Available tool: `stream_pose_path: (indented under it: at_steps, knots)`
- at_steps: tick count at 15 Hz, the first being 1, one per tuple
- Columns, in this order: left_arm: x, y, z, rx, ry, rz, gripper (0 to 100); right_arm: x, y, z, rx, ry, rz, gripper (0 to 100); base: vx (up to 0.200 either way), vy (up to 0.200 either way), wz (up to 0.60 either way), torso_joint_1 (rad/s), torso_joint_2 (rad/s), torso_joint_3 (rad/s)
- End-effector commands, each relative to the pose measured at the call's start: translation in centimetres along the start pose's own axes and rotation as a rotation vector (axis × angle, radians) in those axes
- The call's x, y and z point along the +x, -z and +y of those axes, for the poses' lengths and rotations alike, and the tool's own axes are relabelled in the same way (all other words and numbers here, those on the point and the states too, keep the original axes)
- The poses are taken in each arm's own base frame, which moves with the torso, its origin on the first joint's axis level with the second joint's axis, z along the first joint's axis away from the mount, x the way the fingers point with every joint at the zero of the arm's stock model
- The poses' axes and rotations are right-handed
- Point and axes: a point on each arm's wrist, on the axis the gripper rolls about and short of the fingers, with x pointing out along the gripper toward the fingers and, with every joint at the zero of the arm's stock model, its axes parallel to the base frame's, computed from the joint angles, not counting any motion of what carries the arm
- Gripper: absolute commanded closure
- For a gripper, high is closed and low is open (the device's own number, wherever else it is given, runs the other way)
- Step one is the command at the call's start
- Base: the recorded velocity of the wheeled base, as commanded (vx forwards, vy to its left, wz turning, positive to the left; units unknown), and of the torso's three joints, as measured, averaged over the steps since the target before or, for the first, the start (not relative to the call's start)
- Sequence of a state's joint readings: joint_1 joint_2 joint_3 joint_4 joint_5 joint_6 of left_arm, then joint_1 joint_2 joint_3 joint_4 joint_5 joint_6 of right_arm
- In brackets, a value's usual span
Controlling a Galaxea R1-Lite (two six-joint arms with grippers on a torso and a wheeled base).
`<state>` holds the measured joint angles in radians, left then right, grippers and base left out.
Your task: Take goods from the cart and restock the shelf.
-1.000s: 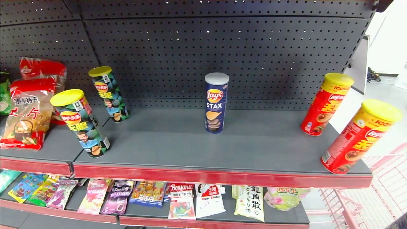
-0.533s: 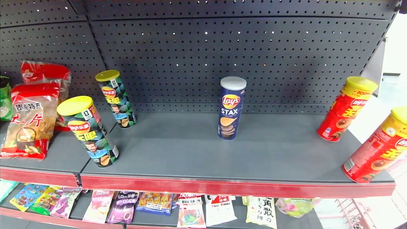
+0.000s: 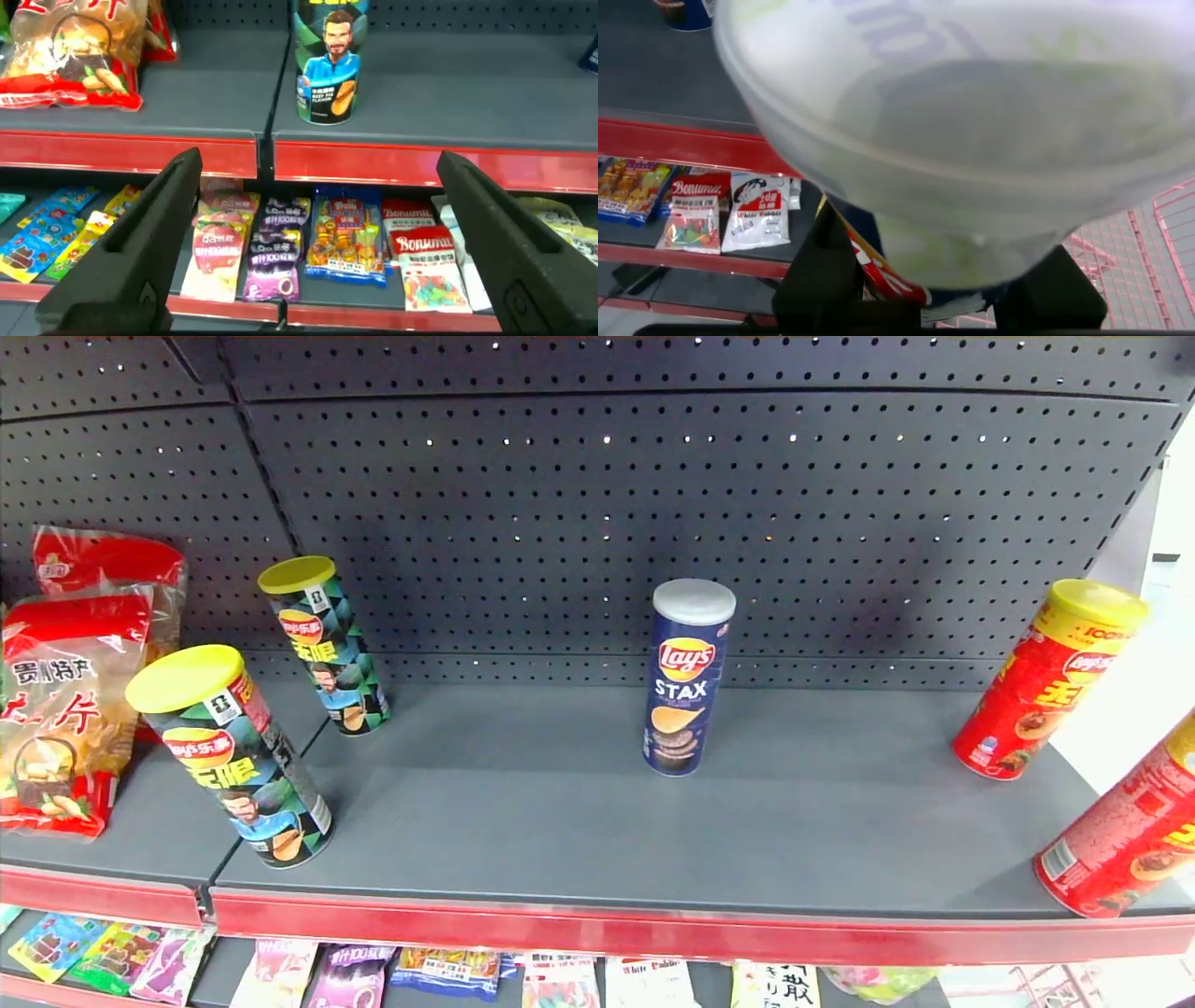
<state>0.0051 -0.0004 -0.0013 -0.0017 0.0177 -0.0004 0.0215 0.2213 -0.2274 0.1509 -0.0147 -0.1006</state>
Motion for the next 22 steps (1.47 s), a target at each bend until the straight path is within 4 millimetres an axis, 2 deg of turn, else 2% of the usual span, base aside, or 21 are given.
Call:
stream_pose_path:
  at_steps: [1, 4, 7, 15, 22]
  knots:
    - [0.0, 0.0, 0.0, -0.001, 0.000, 0.000, 0, 0.0, 0.0, 0.0, -0.001, 0.000, -0.004, 100, 0.000, 0.000, 0.00, 0.000, 0.00, 0.000]
    - [0.1, 0.0, 0.0, 0.002, 0.006, 0.010, 0, -0.1, 0.0, 0.0, -0.002, 0.002, -0.013, 100, 0.000, 0.000, 0.00, 0.000, 0.00, 0.000]
    - [0.0, 0.0, -0.2, 0.060, 0.104, 0.002, 0, -0.6, 0.8, 0.1, -0.012, 0.007, -0.043, 100, 0.000, 0.000, 0.00, 0.000, 0.00, 0.000]
    - [0.1, -0.1, -0.2, 0.065, 0.110, 0.003, 0, -1.0, 1.2, 0.2, -0.036, -0.023, -0.087, 100, 0.000, 0.000, 0.00, 0.000, 0.00, 0.000]
    - [0.1, -0.1, -0.2, 0.063, 0.116, 0.001, 0, -0.8, 4.0, 0.7, -0.036, -0.078, -0.102, 100, 0.000, 0.000, 0.00, 0.000, 0.00, 0.000]
